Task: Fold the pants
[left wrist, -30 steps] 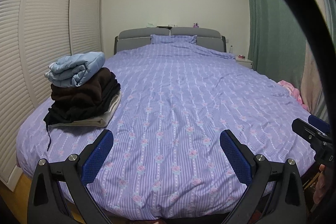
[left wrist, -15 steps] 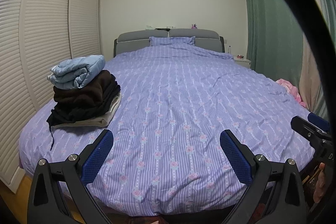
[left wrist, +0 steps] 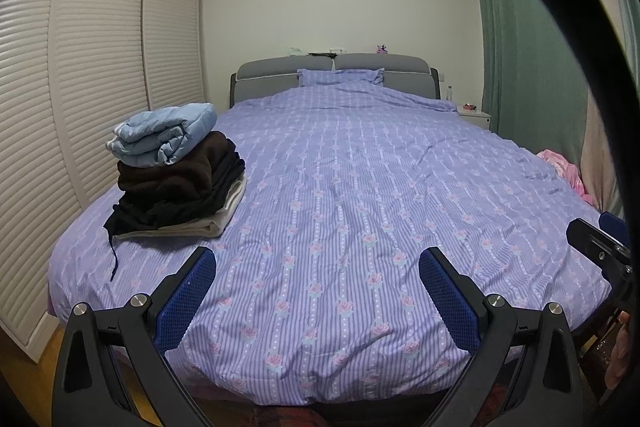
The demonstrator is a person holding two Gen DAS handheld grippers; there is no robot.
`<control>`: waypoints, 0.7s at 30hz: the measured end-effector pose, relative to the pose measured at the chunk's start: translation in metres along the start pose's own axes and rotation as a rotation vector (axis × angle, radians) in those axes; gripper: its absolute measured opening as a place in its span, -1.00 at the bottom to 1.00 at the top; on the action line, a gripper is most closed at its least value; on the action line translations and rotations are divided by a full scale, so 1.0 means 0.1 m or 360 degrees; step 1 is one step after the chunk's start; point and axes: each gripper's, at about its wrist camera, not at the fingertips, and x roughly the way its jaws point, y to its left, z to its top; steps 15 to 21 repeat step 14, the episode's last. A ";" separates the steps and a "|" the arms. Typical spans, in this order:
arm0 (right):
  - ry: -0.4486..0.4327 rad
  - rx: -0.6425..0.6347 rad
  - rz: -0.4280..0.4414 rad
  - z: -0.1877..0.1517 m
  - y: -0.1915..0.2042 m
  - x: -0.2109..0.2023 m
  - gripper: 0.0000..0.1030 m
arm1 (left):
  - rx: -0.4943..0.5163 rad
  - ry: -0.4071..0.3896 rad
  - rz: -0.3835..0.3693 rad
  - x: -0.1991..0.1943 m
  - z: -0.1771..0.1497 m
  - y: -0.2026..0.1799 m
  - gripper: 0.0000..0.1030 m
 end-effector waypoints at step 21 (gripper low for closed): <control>-0.0019 -0.0006 -0.0035 -0.07 -0.01 -0.18 0.93 | -0.0002 -0.0008 -0.0017 -0.12 -0.05 -0.02 1.00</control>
